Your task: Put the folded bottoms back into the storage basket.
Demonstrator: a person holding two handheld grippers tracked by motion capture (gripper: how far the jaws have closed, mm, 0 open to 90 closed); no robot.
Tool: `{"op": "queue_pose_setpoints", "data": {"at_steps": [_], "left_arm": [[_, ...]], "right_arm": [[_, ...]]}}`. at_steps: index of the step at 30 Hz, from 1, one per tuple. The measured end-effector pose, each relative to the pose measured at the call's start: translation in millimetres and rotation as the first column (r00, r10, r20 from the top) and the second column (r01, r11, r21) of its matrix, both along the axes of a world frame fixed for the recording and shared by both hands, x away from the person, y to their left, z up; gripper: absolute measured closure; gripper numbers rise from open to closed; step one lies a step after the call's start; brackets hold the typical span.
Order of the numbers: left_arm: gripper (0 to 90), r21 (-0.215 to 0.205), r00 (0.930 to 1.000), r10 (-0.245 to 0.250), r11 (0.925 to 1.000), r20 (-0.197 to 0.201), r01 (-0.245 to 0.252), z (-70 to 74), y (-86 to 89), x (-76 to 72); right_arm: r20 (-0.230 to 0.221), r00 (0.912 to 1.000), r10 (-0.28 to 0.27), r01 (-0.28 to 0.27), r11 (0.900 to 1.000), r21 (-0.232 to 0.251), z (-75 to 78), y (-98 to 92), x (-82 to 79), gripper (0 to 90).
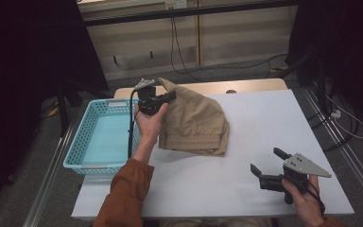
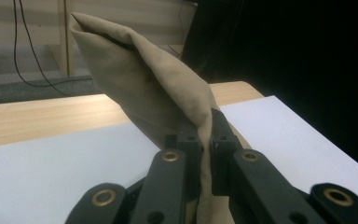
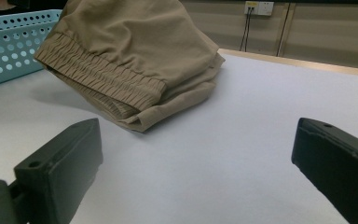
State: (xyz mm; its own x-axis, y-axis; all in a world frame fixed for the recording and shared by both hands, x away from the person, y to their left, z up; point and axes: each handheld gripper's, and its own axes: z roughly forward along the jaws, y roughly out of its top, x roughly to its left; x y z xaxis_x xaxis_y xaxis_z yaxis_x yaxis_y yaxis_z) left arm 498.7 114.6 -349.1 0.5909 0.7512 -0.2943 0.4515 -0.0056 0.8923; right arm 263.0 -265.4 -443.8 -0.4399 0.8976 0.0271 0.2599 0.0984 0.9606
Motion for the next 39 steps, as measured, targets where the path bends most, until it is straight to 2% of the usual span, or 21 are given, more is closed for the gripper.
{"op": "queue_pose_setpoints", "data": {"at_steps": [3,5,7,12,17,39], "left_arm": [[86.7,-0.020,0.9999,-0.011,0.9997,0.006,0.011,4.5,1.3,-2.1],[86.7,-0.010,0.9999,-0.006,0.9999,0.015,0.006,7.4,2.0,-3.8],[86.7,-0.030,0.9999,0.002,0.9996,0.015,-0.002,9.8,3.2,-5.0],[86.7,-0.024,0.9994,0.003,0.9997,0.034,-0.002,16.6,5.5,-9.3],[86.7,-0.037,0.9983,-0.007,0.9993,0.057,0.009,27.6,8.1,-14.3],[86.9,-0.062,0.9879,-0.022,0.9975,0.153,0.032,64.9,25.8,-33.2]], "right_arm": [[-0.001,1.0000,-0.002,0.002,1.000,0.003,0.1,0.2,-0.1,1.8],[-0.001,1.0000,-0.003,0.003,1.000,0.001,0.2,0.3,-0.1,1.8],[-0.001,1.0000,-0.003,0.003,1.000,0.001,0.2,0.4,-0.1,1.7],[0.002,1.0000,-0.002,0.002,1.000,-0.001,0.4,0.5,-0.3,1.7],[0.001,1.0000,-0.003,0.003,1.000,0.000,0.5,0.1,-0.4,1.8],[0.003,1.0000,-0.004,0.004,1.000,0.002,0.6,0.2,-0.4,1.8]]}}
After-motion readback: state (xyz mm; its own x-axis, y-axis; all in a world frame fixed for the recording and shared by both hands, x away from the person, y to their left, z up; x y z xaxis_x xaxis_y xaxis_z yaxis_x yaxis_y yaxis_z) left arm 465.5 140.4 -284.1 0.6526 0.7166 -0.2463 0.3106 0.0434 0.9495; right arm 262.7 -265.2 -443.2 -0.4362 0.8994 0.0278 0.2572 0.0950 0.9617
